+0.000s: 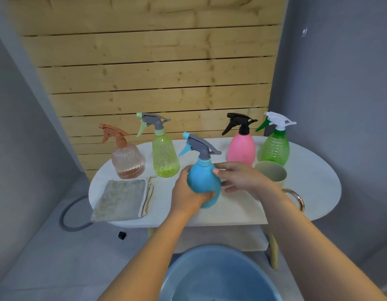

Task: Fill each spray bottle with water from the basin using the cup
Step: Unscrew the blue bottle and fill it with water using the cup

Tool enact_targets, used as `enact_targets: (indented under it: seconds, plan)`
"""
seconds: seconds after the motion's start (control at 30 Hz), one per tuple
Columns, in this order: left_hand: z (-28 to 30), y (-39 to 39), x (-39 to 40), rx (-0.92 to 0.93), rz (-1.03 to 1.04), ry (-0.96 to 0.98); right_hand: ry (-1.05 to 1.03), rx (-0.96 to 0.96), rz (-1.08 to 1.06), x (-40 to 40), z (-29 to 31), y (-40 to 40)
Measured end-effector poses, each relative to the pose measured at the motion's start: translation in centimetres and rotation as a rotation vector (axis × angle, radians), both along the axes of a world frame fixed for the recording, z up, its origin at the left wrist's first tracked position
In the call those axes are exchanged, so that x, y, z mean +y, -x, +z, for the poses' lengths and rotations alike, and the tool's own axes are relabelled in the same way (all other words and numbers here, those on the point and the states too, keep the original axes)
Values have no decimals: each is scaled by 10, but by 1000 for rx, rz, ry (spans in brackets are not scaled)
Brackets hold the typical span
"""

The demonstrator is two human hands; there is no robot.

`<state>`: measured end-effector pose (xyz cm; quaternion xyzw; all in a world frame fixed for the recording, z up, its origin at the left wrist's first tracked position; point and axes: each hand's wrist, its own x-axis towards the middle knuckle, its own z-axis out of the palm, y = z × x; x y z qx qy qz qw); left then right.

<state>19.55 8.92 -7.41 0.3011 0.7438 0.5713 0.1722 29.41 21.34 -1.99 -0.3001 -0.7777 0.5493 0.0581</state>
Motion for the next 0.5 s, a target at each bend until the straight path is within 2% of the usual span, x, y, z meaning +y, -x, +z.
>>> enact_targets:
  seconds: [0.17,0.5]
  plan:
    - [17,32,41,68,42,-45,16,144,-149,20,-8,31]
    - [-3,65,83,79,63,-15,116,164,-210,45,-42,73]
